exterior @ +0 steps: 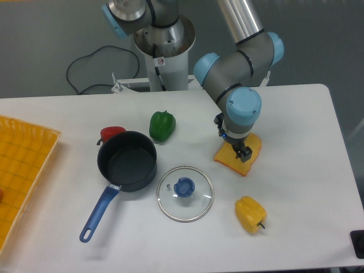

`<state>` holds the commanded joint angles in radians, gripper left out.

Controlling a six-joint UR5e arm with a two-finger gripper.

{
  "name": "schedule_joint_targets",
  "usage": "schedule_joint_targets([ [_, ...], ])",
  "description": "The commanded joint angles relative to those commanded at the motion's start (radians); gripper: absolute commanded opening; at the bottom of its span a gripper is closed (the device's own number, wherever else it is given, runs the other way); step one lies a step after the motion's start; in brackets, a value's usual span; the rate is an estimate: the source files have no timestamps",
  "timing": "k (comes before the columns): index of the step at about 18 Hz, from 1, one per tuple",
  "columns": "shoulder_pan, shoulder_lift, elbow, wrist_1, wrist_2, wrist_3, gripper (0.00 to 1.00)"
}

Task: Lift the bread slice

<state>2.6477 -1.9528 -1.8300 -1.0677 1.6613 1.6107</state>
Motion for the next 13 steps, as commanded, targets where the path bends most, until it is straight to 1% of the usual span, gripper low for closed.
schedule_joint_targets([
  [6, -0.002, -0.003, 0.003, 0.003, -0.006, 0.002, 1.00],
  [10, 0.003, -0.012, 0.008, 0.037, -0.006, 0.003, 1.00],
  [13, 0.008, -0.028, 0.006, 0.057, -0.005, 0.034, 1.00],
])
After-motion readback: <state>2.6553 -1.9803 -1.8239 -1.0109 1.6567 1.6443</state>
